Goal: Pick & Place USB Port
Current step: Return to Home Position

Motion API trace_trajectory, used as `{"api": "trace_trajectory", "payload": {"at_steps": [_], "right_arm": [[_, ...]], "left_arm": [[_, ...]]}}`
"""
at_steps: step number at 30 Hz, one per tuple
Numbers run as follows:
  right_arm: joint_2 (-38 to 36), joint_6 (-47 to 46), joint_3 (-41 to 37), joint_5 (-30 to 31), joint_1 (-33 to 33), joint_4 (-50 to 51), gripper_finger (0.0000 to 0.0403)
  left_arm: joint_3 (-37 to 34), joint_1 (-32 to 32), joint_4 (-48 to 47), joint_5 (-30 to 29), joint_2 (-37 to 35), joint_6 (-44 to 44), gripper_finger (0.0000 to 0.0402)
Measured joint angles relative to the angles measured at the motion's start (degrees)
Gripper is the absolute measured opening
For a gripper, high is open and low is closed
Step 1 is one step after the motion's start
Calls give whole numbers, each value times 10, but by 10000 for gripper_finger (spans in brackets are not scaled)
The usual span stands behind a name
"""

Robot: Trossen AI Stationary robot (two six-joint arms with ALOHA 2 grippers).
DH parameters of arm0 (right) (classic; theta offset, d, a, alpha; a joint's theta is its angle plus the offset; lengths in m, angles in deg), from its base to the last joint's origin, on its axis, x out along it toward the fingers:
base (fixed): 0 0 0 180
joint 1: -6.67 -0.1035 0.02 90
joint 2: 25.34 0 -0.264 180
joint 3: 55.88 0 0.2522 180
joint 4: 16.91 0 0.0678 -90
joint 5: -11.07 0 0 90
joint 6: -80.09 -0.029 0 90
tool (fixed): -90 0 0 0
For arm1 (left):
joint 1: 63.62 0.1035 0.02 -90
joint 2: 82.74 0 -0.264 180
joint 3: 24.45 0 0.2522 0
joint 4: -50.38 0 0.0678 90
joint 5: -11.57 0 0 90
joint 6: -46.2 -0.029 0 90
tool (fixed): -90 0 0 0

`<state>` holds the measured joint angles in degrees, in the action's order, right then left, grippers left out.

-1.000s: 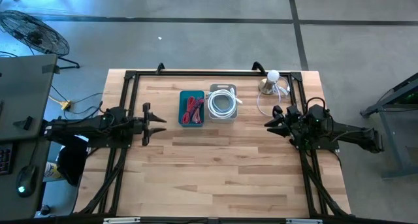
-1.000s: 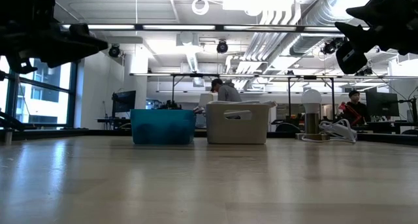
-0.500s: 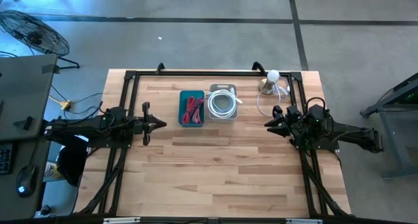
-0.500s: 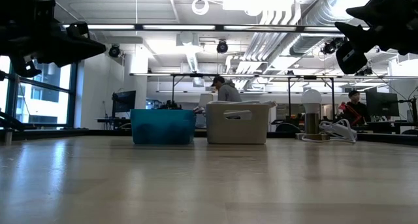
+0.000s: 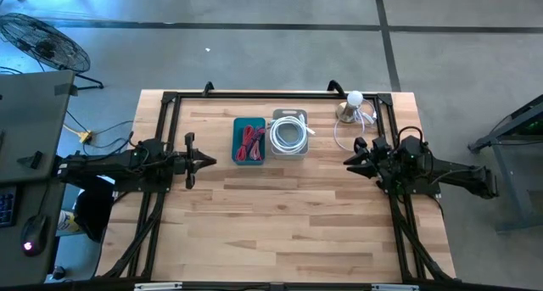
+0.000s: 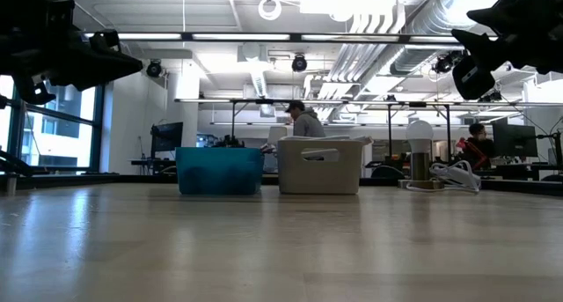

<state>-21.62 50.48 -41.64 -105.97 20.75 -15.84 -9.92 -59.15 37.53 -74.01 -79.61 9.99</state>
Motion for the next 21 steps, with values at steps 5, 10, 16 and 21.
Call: {"api": "trace_trajectory", "payload": {"at_steps": [5,10,16,21], "right_arm": [[0,10,0,1,0,2,110],[0,120,0,30,0,24,110],[0,221,0,133,0,71,110],[0,240,0,242,0,97,110]], "left_arm": [[0,0,0,0,0,0,24],[0,0,0,0,0,0,24],[0,0,0,0,0,0,24],[0,0,0,0,0,0,24]]}}
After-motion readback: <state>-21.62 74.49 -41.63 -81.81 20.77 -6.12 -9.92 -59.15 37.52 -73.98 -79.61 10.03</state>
